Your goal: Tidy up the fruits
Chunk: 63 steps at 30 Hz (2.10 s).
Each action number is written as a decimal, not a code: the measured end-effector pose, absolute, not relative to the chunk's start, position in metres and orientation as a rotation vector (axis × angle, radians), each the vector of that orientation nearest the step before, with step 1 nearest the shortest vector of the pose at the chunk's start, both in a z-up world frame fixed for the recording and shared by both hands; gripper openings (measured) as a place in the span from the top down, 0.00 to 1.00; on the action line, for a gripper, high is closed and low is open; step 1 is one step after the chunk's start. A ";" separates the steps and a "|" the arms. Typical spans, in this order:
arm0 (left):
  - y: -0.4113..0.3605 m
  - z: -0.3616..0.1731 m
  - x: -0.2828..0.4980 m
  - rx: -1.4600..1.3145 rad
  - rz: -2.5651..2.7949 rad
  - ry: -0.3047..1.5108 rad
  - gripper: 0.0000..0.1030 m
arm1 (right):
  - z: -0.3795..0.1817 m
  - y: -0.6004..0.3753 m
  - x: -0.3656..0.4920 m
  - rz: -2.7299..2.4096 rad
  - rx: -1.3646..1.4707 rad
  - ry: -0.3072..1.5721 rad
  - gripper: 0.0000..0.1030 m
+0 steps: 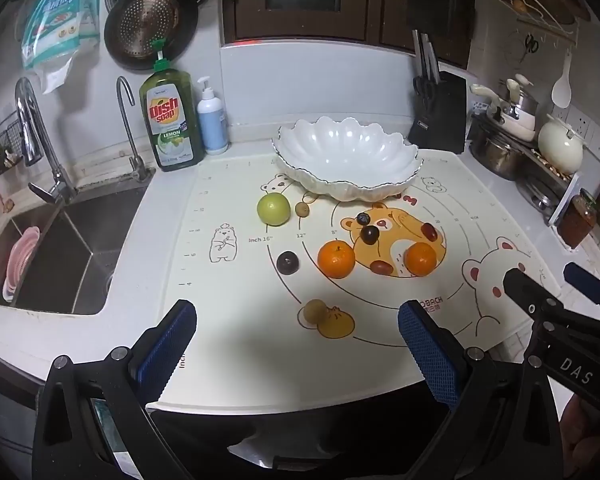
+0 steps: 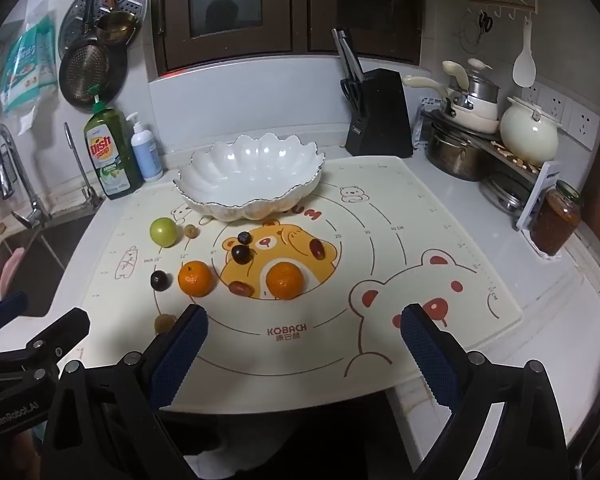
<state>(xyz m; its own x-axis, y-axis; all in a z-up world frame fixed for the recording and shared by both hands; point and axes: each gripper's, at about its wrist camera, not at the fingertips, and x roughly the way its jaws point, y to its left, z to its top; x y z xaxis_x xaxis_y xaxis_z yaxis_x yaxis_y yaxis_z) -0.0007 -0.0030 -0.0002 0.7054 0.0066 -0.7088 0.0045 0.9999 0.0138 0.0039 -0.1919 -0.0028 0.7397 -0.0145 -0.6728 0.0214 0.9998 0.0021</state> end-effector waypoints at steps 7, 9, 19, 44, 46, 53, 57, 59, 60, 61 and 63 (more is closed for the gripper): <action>0.005 0.002 -0.002 0.000 0.005 0.795 0.00 | -0.004 -0.190 0.005 -0.011 0.012 0.744 0.05; 0.001 -0.003 -0.002 0.008 0.008 0.799 0.00 | -0.004 -0.189 0.005 -0.009 0.011 0.744 0.05; 0.003 -0.007 0.004 0.002 -0.003 0.827 0.00 | -0.006 -0.188 0.009 -0.016 0.002 0.758 0.05; 0.003 0.000 0.004 0.002 -0.009 0.818 0.00 | -0.003 -0.186 0.006 -0.014 0.000 0.751 0.05; 0.003 0.000 0.004 0.002 -0.009 0.816 0.00 | -0.003 -0.186 0.005 -0.015 -0.002 0.749 0.05; 0.003 -0.001 0.003 0.001 -0.011 0.818 0.00 | -0.003 -0.186 0.005 -0.020 -0.001 0.750 0.05; 0.002 -0.001 0.003 0.001 -0.012 0.814 0.00 | -0.002 -0.186 0.005 -0.024 0.002 0.749 0.05; 0.002 -0.001 0.003 0.000 -0.016 0.812 0.00 | -0.002 -0.187 0.004 -0.025 0.004 0.749 0.05; 0.001 0.000 0.003 -0.001 -0.021 0.812 0.00 | -0.002 -0.187 0.004 -0.025 0.006 0.749 0.05; 0.002 -0.001 0.003 -0.002 -0.023 0.812 0.00 | -0.002 -0.188 0.005 -0.025 0.007 0.749 0.05; 0.001 -0.001 0.003 0.001 -0.022 0.813 0.00 | -0.002 -0.188 0.005 -0.026 0.006 0.749 0.05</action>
<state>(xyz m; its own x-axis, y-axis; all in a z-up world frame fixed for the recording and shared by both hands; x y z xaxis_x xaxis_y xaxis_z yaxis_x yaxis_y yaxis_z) 0.0034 0.0014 -0.0007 0.6871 -0.0191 -0.7263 0.0200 0.9998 -0.0074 0.0048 -0.1880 -0.0019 0.7318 -0.0210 -0.6812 0.0257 0.9997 -0.0033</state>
